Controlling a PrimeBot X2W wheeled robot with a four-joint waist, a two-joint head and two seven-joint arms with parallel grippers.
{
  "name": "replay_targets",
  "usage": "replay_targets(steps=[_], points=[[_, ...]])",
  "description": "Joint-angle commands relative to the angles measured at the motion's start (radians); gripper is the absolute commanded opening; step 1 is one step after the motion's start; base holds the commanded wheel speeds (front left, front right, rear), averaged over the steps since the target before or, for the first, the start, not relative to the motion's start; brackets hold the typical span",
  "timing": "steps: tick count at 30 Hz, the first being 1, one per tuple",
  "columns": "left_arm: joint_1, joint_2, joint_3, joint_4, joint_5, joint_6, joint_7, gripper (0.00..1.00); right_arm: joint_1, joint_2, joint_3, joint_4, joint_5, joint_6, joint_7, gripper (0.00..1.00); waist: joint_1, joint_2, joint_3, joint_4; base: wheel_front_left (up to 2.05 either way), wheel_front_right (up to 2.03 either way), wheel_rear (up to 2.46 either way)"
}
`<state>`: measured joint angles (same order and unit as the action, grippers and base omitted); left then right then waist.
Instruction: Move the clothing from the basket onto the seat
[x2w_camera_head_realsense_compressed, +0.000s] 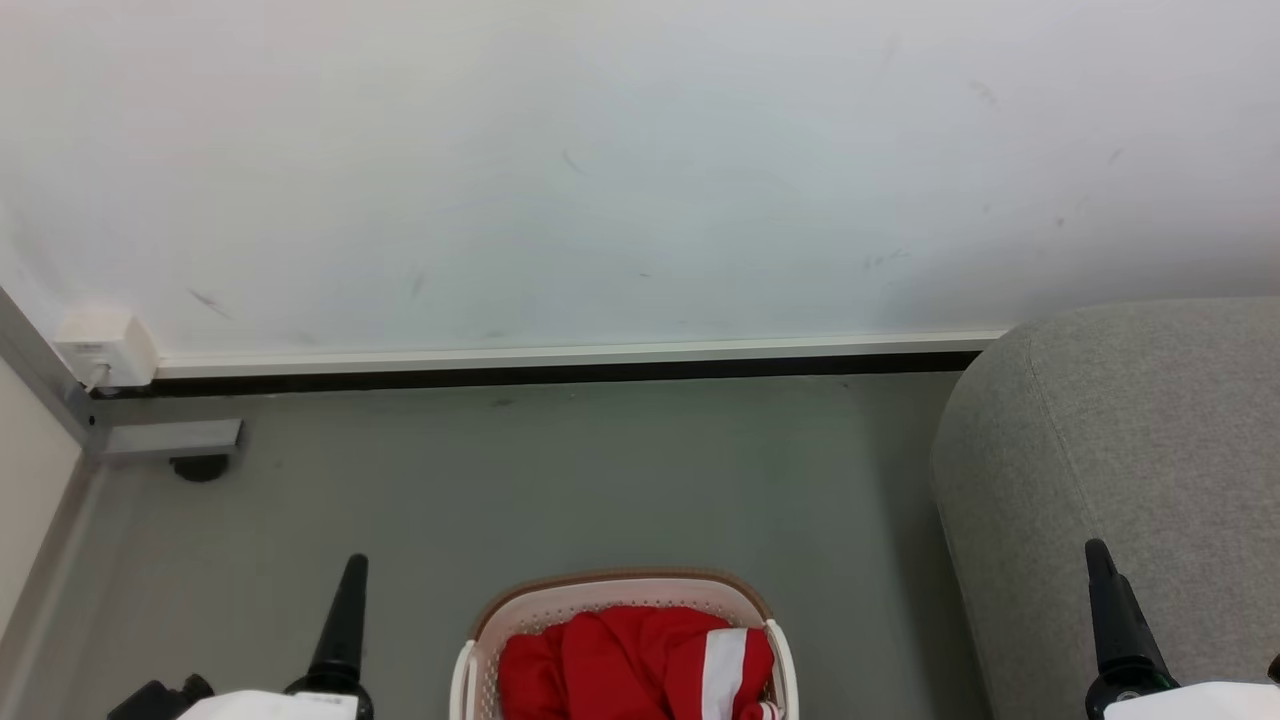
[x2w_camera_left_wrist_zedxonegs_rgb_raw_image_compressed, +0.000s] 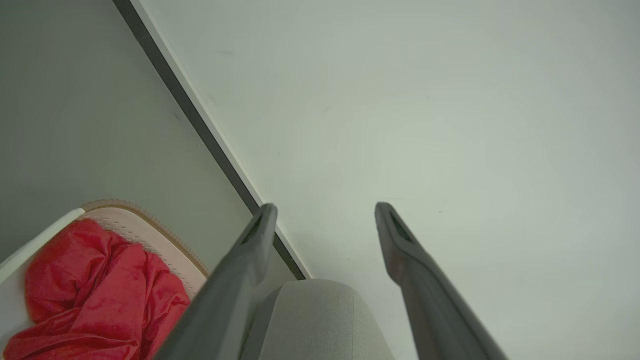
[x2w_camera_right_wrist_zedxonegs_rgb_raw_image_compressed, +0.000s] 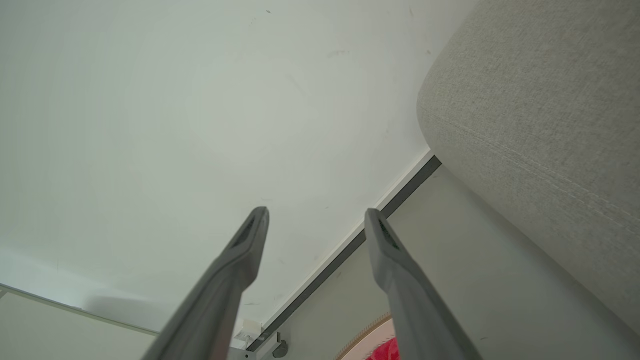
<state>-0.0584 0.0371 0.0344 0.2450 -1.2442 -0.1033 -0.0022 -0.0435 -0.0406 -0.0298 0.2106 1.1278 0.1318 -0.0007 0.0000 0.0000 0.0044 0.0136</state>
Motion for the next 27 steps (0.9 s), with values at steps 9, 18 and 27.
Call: replay_targets(steps=[9,18,27], points=[[0.001,0.009,-0.021,-0.032,0.155,0.012,-0.038,1.00,-0.002,-0.015,0.020,-0.036,-0.163,-0.001,-0.039,1.00,0.0000,0.0000,-0.001,0.006,0.00,0.00,0.00],[0.009,0.010,-0.038,-0.043,0.267,0.021,-0.069,1.00,0.007,-0.014,0.036,-0.051,-0.299,-0.001,-0.071,1.00,0.0000,0.0000,-0.003,0.010,0.00,0.00,0.00],[0.012,0.011,-0.054,-0.059,0.374,0.031,-0.099,1.00,0.015,-0.015,0.049,-0.066,-0.418,-0.001,-0.100,1.00,0.0000,0.0000,-0.002,0.014,0.00,0.00,0.00]])
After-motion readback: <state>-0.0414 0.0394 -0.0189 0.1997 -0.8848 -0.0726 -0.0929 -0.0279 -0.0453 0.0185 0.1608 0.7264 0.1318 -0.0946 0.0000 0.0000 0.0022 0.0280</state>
